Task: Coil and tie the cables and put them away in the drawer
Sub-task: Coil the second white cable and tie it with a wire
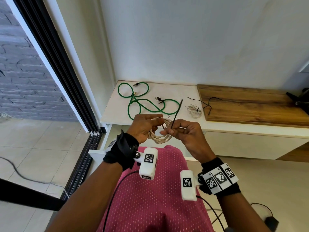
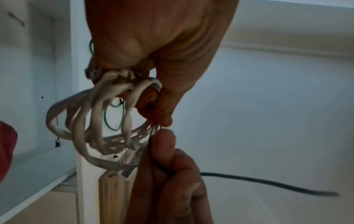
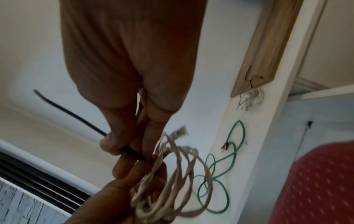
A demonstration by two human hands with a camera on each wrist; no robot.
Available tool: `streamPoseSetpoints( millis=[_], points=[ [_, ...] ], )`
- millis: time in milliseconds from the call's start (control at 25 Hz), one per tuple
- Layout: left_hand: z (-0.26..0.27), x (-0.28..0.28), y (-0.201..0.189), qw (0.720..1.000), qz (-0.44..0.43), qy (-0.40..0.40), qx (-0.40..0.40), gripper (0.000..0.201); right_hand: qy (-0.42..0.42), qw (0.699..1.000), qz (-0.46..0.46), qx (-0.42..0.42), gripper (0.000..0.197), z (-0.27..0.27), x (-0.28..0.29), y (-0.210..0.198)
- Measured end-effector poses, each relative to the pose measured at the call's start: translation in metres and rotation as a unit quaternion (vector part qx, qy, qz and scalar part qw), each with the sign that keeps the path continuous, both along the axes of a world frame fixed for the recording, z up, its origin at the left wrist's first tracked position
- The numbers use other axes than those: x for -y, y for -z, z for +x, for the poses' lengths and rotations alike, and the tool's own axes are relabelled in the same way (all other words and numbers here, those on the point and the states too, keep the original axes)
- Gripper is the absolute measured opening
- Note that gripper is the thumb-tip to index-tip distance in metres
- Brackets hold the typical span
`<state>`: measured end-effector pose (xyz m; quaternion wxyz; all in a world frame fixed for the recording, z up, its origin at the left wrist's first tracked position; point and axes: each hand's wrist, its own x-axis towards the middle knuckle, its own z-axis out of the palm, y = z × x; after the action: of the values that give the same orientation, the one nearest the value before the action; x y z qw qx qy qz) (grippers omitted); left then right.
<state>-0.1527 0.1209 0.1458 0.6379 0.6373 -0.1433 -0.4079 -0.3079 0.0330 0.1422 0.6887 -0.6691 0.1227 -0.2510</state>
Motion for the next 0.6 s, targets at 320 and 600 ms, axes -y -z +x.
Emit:
streamPoseSetpoints(
  millis=[320,600],
  points=[
    [-0.008,0.003,-0.011,0.974,-0.023,0.019,0.223,0.012,0.086,0.994,0.051,0.037,0.029,0.002,0.033,0.0],
    [-0.014,0.005,-0.01,0.925,-0.029,0.023,0.378,0.012,0.036,0.986,0.134,-0.094,0.046,0.026,0.03,0.001]
  ],
)
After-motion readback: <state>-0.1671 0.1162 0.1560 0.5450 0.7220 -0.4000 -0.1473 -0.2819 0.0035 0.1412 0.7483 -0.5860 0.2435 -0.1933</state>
